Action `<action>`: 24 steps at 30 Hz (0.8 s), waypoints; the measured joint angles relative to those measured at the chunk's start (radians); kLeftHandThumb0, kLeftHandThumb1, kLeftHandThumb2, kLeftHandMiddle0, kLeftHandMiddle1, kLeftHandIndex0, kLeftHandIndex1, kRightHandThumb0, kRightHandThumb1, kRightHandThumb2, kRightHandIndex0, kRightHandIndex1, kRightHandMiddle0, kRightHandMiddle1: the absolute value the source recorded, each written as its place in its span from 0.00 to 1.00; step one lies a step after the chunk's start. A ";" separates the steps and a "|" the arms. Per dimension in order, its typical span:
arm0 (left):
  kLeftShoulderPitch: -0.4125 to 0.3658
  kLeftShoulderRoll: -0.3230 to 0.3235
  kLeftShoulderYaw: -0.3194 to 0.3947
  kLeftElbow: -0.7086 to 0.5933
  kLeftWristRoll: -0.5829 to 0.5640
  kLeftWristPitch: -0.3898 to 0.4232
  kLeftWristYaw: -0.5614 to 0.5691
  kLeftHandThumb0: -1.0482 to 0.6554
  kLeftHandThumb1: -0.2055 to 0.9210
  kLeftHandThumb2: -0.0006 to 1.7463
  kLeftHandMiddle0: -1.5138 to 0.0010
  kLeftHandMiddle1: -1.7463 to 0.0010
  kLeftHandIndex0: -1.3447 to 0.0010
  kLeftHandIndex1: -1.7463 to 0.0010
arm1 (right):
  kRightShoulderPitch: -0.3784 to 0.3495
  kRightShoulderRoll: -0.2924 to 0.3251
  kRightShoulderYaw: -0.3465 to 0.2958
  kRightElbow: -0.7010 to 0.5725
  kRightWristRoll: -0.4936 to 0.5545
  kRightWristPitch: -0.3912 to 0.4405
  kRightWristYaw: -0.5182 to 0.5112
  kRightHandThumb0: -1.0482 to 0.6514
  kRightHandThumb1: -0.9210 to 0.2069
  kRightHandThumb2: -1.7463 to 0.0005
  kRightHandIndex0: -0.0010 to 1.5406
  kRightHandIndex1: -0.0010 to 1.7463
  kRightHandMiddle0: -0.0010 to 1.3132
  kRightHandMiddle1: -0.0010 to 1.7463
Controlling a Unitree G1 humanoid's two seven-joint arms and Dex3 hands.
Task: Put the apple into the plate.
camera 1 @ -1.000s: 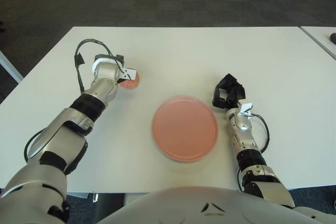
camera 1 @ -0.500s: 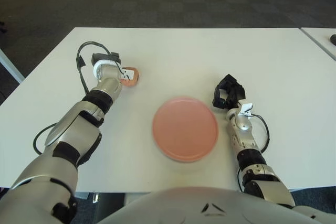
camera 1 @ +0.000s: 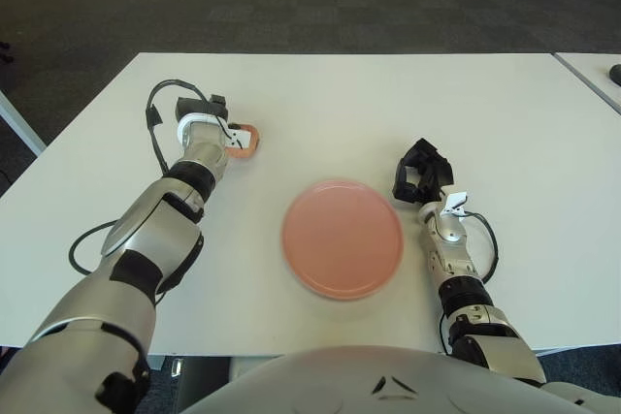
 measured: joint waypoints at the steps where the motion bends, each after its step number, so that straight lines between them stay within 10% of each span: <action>1: 0.000 0.001 -0.001 -0.001 -0.005 -0.006 0.002 0.00 1.00 0.55 0.79 0.67 1.00 0.61 | 0.000 0.000 -0.001 0.000 0.001 0.000 0.003 0.33 0.58 0.21 0.78 1.00 0.49 1.00; 24: 0.048 0.071 -0.017 -0.149 -0.063 -0.102 -0.021 0.00 1.00 0.54 0.76 0.71 1.00 0.59 | -0.001 -0.003 -0.005 0.014 0.011 -0.005 0.012 0.33 0.58 0.21 0.78 1.00 0.50 1.00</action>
